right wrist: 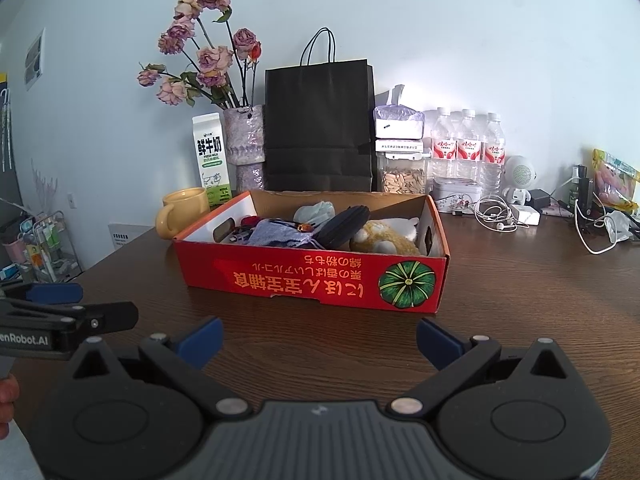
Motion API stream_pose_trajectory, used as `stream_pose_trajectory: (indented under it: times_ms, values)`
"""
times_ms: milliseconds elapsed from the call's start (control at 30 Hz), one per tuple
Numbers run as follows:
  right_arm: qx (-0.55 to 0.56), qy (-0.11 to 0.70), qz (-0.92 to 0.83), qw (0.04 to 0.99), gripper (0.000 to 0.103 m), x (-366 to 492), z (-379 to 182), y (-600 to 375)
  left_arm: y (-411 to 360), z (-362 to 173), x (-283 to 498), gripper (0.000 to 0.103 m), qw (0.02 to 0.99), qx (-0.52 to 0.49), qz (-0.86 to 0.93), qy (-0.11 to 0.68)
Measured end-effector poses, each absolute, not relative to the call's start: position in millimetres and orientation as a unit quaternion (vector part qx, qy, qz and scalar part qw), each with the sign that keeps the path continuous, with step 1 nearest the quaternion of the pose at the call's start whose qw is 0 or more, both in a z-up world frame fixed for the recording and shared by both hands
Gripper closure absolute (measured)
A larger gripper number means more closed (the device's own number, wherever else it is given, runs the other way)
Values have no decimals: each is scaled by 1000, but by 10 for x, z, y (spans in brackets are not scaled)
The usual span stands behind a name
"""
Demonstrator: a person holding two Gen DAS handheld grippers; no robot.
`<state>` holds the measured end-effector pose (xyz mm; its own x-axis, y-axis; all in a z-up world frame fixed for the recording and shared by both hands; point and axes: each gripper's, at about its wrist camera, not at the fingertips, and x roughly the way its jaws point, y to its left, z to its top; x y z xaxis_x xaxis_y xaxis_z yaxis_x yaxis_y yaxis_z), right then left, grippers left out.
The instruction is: Organize objects
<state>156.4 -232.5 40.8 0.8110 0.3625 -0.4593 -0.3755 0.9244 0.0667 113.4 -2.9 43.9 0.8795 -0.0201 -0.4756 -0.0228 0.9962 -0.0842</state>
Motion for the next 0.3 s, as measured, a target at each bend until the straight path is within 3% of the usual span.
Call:
stream_pose_trajectory:
  times_ms: [300]
  values:
    - [-14, 239, 195, 951, 0, 1558, 411, -2301, -23, 433, 1117, 0, 970, -34, 5, 242]
